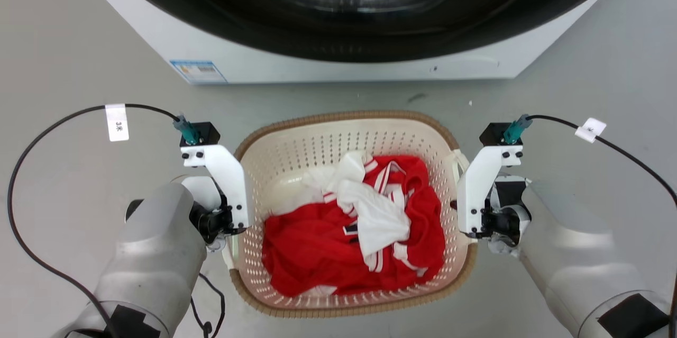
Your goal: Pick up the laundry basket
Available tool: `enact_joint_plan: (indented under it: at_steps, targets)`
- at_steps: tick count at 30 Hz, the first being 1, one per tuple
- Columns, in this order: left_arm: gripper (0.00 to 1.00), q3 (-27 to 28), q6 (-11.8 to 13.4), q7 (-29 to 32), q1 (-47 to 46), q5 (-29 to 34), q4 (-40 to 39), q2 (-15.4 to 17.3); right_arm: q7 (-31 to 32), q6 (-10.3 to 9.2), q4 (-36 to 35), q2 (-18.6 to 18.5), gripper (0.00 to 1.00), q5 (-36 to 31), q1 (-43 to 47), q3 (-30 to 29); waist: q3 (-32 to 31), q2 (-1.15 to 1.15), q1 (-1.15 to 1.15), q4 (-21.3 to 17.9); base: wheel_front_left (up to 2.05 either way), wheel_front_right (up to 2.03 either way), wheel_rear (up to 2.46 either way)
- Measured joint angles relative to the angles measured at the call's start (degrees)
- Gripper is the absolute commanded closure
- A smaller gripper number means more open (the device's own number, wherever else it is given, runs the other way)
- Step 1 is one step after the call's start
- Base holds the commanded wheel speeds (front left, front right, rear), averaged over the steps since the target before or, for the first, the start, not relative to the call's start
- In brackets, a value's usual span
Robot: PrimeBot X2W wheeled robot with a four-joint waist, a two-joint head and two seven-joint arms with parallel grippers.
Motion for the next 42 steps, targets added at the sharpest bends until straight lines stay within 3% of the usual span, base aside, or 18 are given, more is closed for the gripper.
enact_joint_plan:
  at_steps: [15,30,42]
  targets:
    - [1.00,-4.01,0.13,7.64,3.83,-5.59,-0.36,0.82,13.14,-0.05,1.25,-0.02,1.00,4.17,2.20,0.90,-14.95,0.00,0.00,-0.29,0.00,0.00,0.00]
    - [1.00,-7.12,0.07,7.83,8.93,-7.58,0.56,0.26,16.48,-0.04,2.00,0.10,1.00,4.43,7.50,0.68,-25.01,0.00,-0.01,-1.25,0.00,0.00,0.00]
    - [1.00,-9.06,0.07,7.49,11.07,-9.03,1.01,-0.48,16.99,-0.04,2.14,0.03,1.00,4.00,9.96,0.14,-28.02,0.00,0.00,-0.87,0.00,0.00,0.00]
